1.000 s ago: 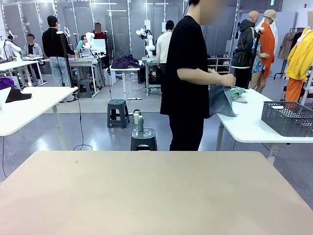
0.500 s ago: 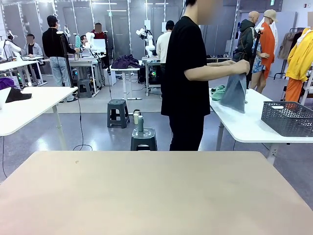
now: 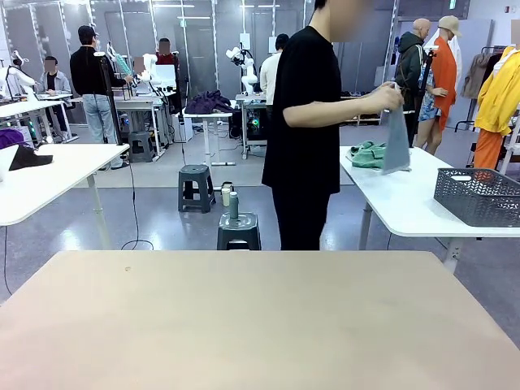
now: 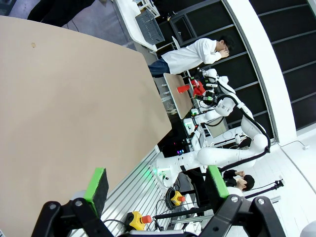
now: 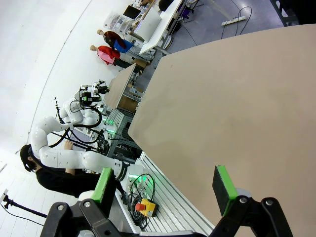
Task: Fold the towels and place them in the basket.
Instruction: When a person lays out a Towel with hook on the table, fold it in half twice.
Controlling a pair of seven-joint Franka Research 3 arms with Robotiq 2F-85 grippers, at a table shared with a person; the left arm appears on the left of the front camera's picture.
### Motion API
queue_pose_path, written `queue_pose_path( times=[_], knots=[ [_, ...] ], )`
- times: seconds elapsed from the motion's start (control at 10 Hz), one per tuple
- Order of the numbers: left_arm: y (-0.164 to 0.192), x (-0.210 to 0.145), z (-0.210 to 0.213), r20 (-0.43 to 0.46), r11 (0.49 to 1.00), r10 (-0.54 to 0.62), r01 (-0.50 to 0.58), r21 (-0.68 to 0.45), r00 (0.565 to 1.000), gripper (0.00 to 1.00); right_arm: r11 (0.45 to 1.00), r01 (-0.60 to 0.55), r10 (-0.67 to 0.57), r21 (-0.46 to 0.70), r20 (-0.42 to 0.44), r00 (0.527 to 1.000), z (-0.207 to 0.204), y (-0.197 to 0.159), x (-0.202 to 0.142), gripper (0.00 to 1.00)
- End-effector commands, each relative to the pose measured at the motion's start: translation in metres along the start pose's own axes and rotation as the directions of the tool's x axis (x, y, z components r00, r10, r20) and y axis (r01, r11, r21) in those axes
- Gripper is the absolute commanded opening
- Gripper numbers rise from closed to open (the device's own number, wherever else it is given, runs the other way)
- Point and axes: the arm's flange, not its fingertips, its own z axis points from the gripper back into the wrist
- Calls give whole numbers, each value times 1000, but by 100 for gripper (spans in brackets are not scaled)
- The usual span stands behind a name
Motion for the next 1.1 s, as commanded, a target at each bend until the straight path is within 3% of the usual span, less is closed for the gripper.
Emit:
queue_pose_path(
  times=[0.0, 1.0],
  knots=[
    [0, -2, 2, -9, 1000, -19, 19, -12, 1000, 100, 1000, -21, 21, 12, 12, 1000, 0, -1, 2, 100],
    [0, -2, 2, -9, 1000, -19, 19, -12, 1000, 100, 1000, -21, 21, 12, 12, 1000, 0, -1, 2, 100]
  ],
)
